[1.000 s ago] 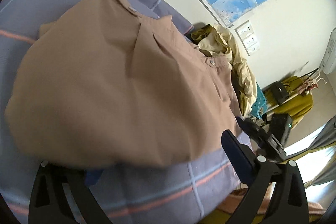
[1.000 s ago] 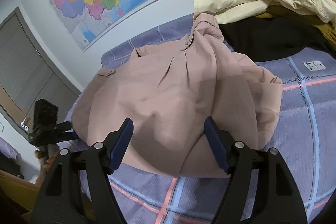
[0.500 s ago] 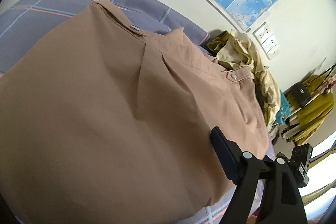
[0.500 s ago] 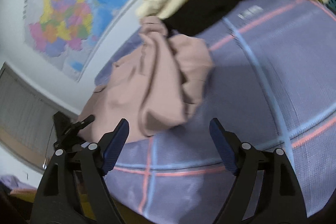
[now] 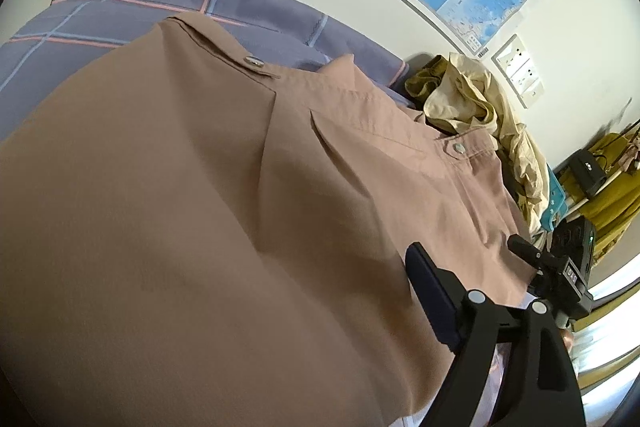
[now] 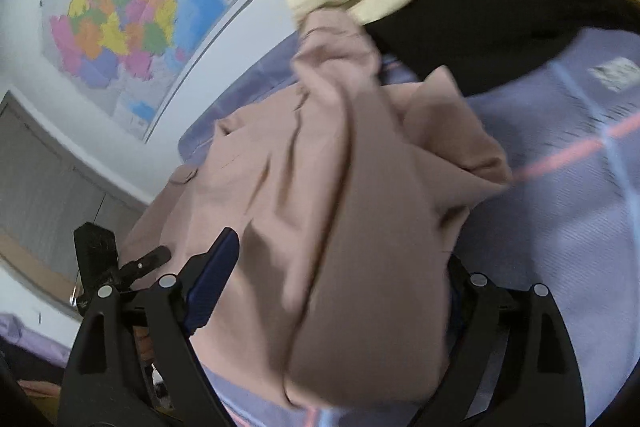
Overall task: Fold large clothes
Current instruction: 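Grasp the jacket edge with the right gripper and lift it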
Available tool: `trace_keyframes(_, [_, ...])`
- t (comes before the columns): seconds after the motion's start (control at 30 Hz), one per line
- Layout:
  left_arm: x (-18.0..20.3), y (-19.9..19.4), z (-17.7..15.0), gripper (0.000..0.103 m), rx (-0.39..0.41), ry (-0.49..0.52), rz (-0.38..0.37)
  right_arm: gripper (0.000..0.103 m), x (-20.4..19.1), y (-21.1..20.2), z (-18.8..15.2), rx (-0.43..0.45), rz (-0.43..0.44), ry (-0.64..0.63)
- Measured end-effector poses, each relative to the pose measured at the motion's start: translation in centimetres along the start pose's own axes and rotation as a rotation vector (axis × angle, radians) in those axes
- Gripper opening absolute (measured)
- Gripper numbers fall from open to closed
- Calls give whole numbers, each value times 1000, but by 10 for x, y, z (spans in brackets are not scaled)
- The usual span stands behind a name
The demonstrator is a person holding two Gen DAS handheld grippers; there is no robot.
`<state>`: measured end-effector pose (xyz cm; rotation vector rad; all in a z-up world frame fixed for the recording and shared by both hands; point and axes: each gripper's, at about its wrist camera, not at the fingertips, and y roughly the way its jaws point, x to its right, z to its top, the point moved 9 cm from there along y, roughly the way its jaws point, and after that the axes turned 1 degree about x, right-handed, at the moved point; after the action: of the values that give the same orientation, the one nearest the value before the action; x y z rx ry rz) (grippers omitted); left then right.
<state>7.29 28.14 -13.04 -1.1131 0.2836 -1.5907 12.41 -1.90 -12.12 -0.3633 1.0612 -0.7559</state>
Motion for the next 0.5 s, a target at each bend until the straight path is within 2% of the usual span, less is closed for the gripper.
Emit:
trace_keyframes(0.07, [1, 2, 1, 85, 10, 10, 9, 85, -5, 6, 3, -12, 3, -15])
trace_keyframes(0.1, [3, 3, 2, 85, 13, 16, 22, 81, -6, 9, 5, -17, 11, -12])
trace_keyframes(0.23, [6, 7, 2, 83, 5, 56, 90, 57, -5, 17, 7, -51, 15, -20])
trace_keyframes(0.37, [5, 9, 3, 77, -2, 72, 138, 55, -3, 16, 6, -60, 32, -19])
trace_keyframes(0.5, [3, 10, 4, 74, -5, 78, 168, 64, -4, 18, 7, -66, 64, -12])
